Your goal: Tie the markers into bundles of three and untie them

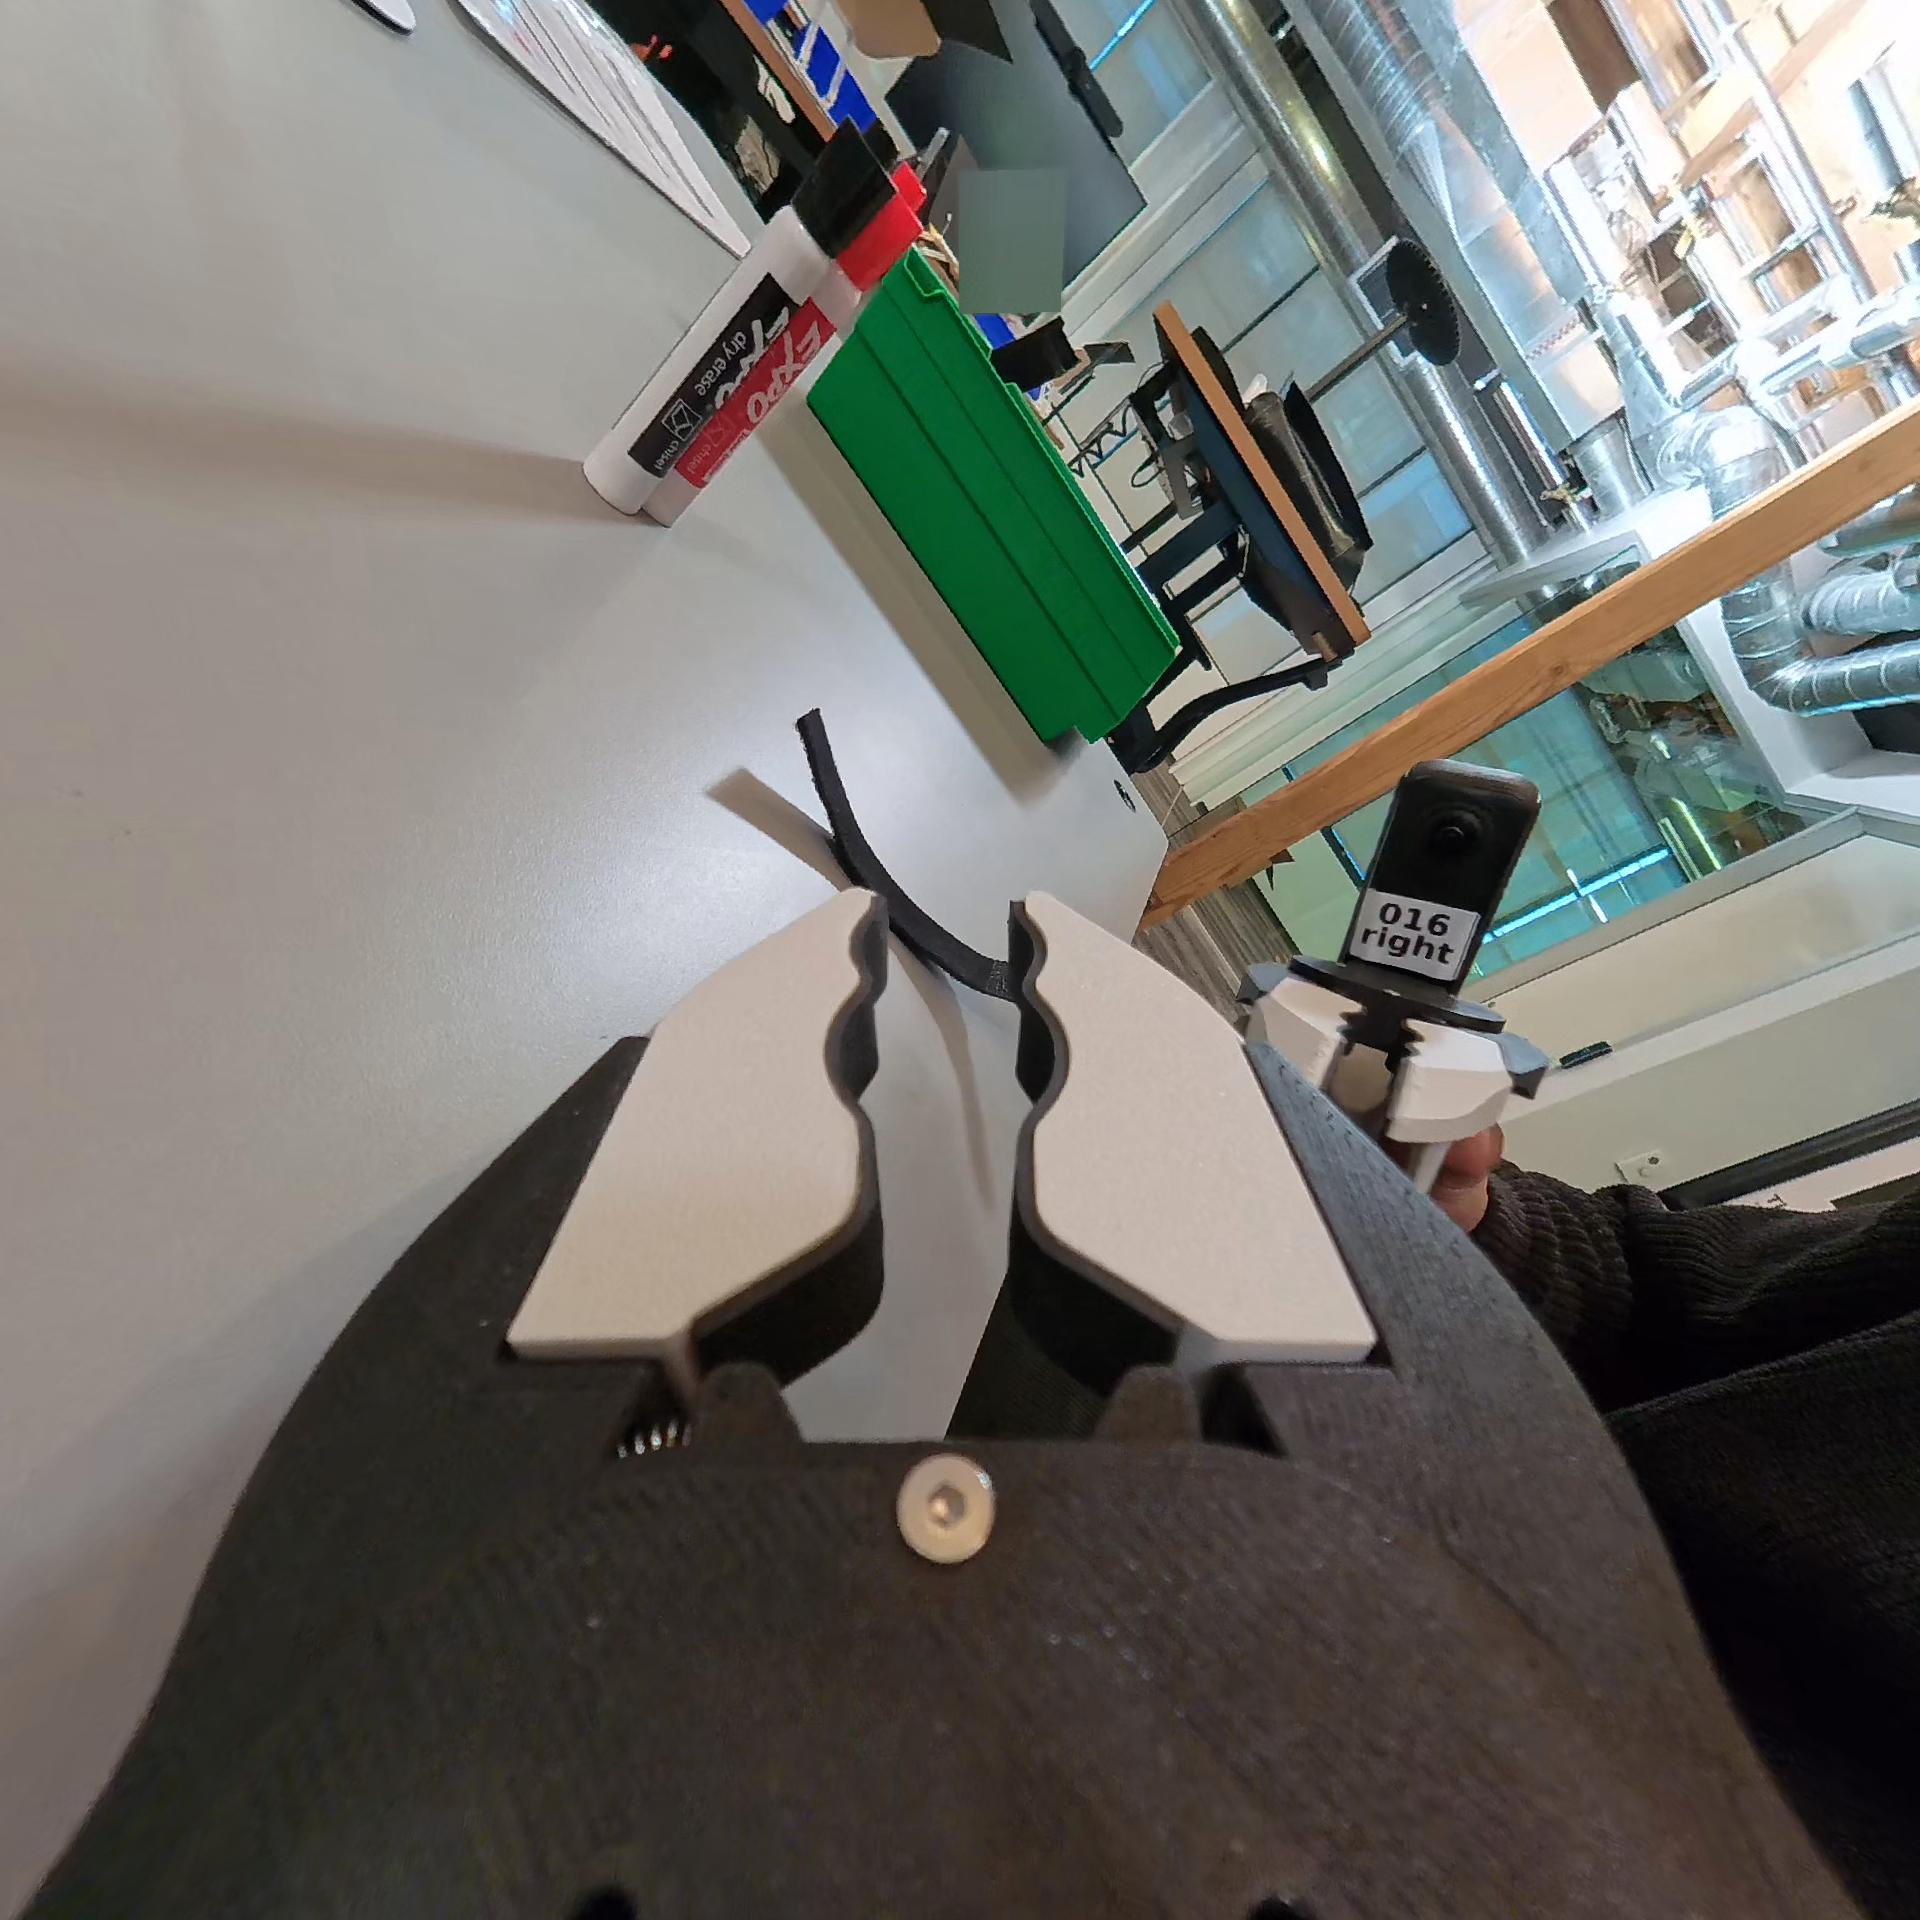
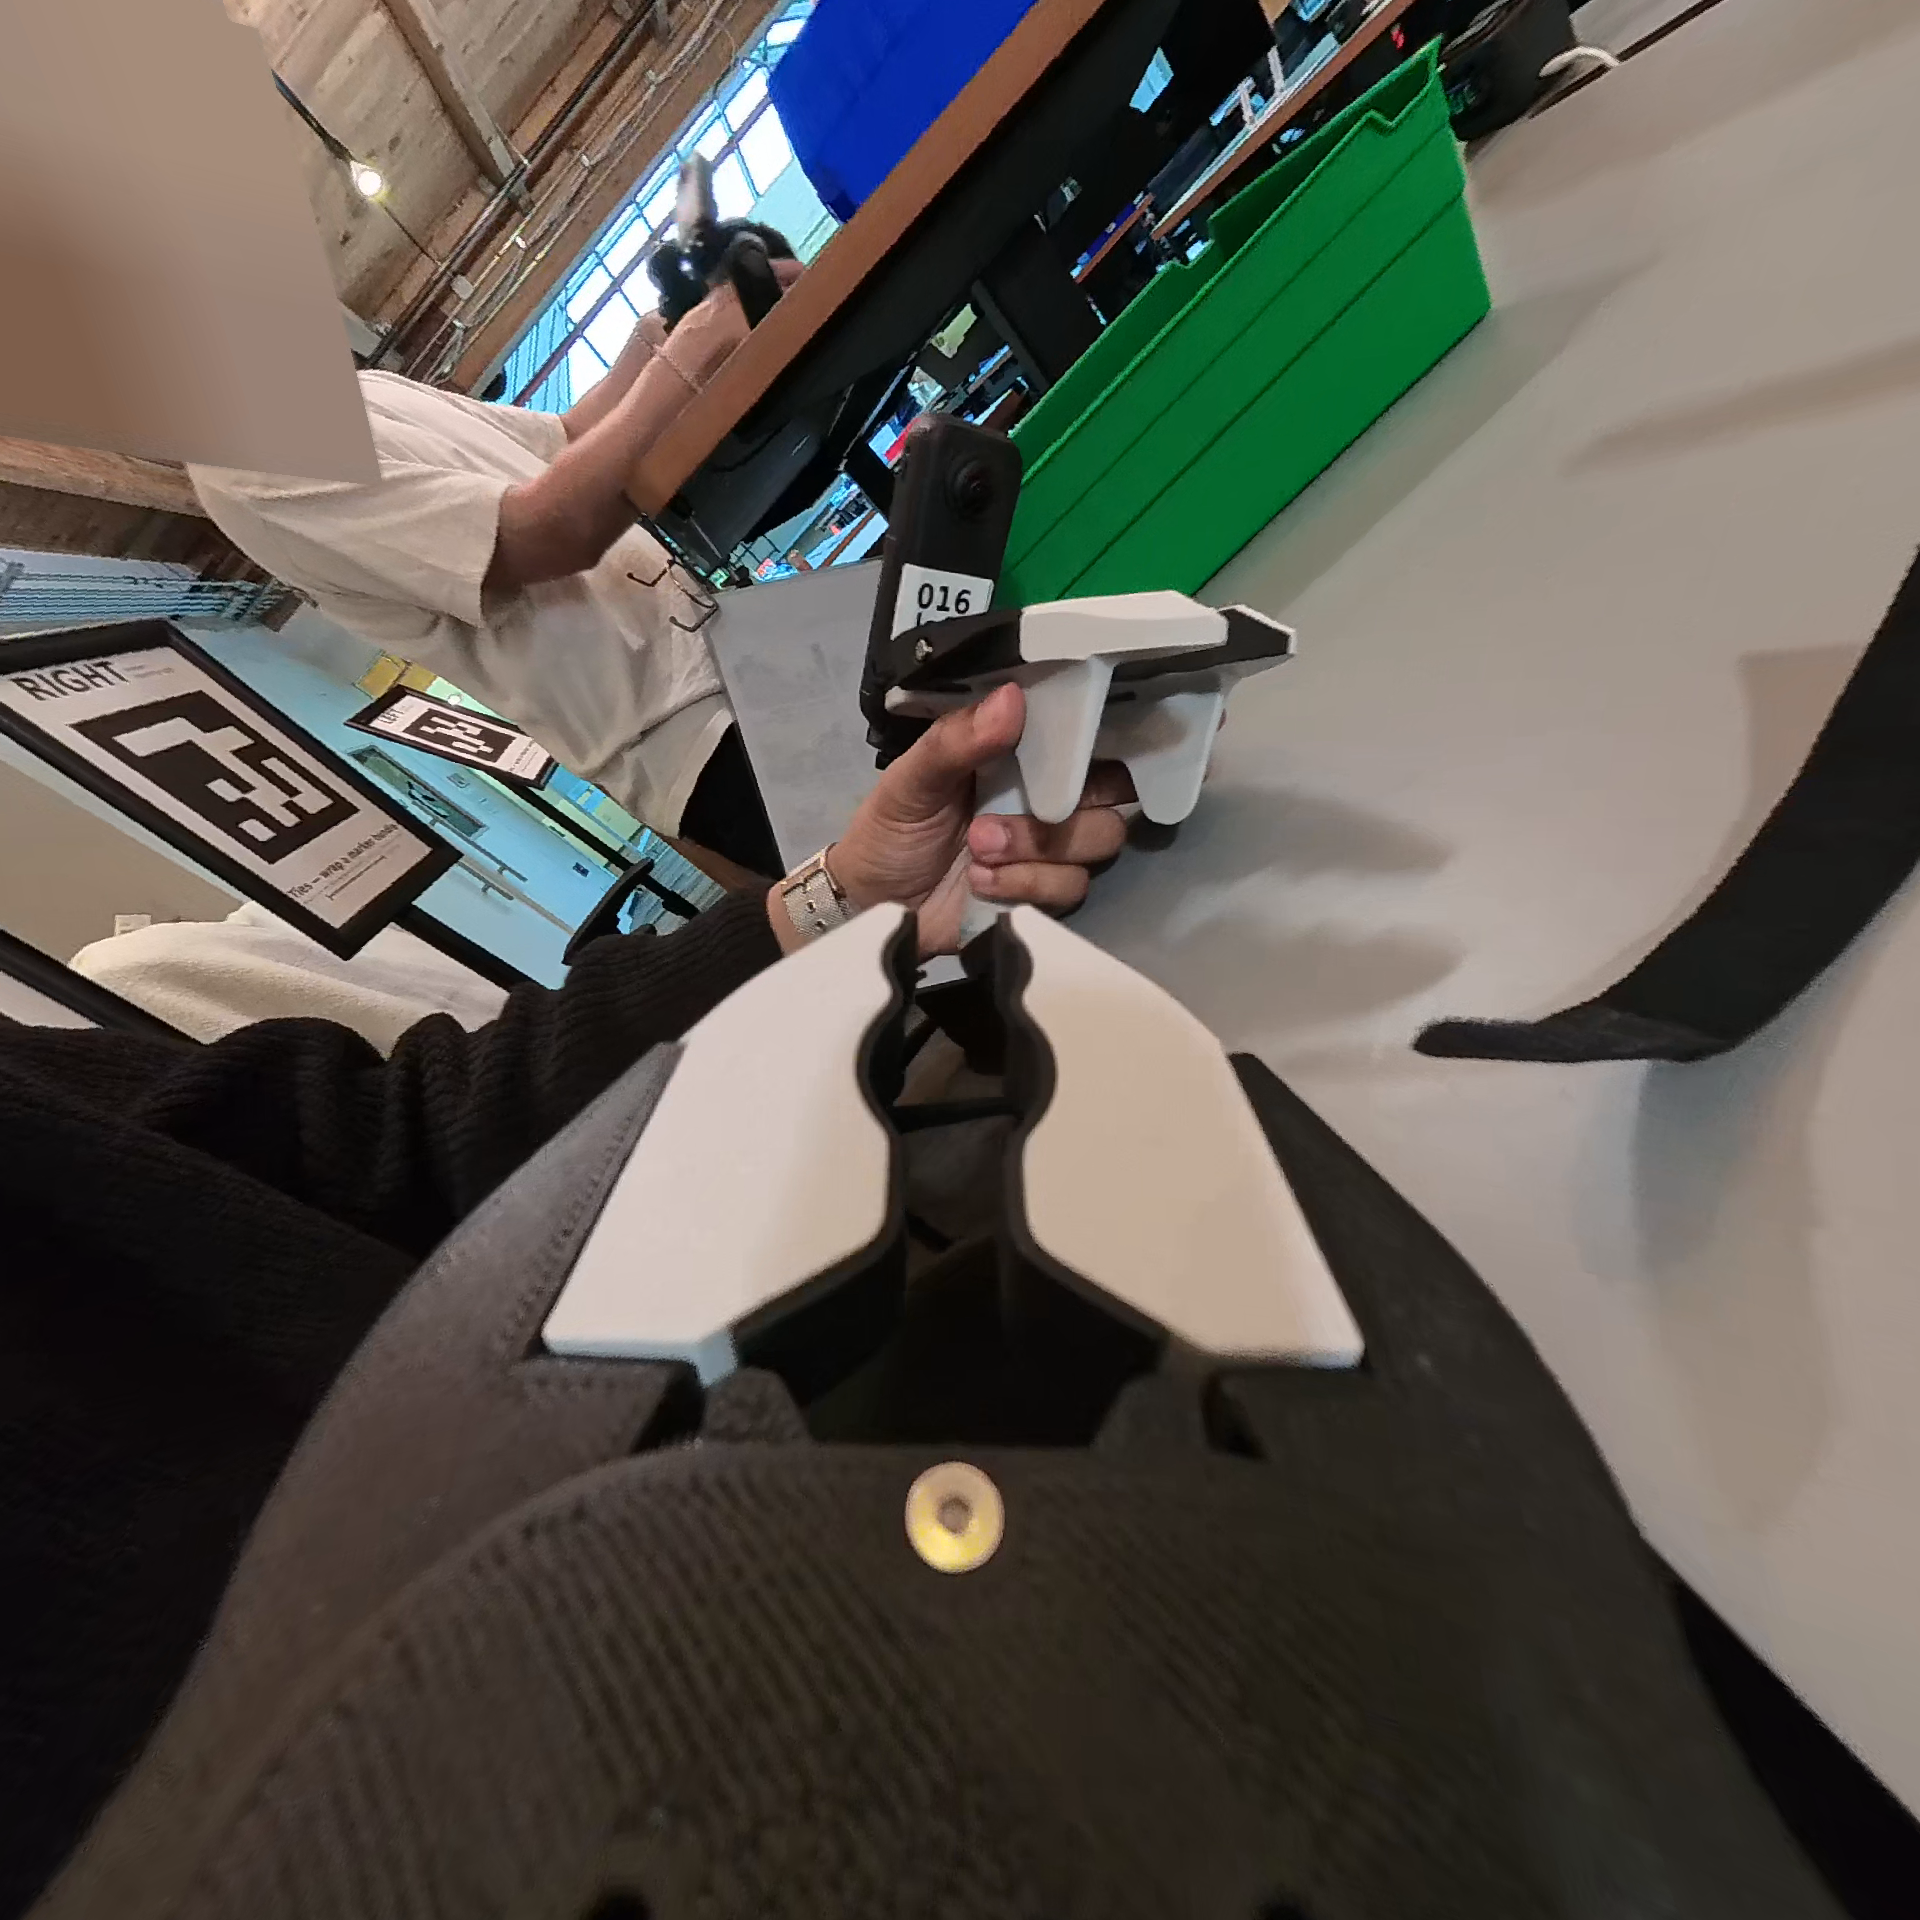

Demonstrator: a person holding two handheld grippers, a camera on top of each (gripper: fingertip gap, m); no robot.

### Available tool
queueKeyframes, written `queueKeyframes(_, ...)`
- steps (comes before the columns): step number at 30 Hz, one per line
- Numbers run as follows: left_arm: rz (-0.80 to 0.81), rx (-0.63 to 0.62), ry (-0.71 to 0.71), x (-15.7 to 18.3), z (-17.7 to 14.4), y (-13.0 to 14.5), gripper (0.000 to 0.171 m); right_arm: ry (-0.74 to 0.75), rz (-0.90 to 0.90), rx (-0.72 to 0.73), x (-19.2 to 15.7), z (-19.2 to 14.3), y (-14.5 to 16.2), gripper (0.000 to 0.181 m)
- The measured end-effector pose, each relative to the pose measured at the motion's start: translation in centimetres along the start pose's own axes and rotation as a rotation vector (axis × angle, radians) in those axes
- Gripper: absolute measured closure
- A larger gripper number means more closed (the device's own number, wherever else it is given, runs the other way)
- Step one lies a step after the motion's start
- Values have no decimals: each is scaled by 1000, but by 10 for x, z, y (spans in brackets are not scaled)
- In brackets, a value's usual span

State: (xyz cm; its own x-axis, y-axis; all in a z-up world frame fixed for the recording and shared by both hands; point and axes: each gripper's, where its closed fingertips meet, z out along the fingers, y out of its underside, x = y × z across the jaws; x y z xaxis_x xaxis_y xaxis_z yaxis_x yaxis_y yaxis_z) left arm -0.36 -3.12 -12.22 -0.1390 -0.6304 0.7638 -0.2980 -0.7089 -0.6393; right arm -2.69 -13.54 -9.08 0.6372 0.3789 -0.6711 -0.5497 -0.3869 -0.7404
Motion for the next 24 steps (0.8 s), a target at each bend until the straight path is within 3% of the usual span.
queueKeyframes(8,3,-9,-5,0,1,1,149,127,-70,-11,15,-4,0,166)
queueKeyframes(24,-5,-4,-3,-1,0,0,148,110,-31,-15,15,-2,2,165)
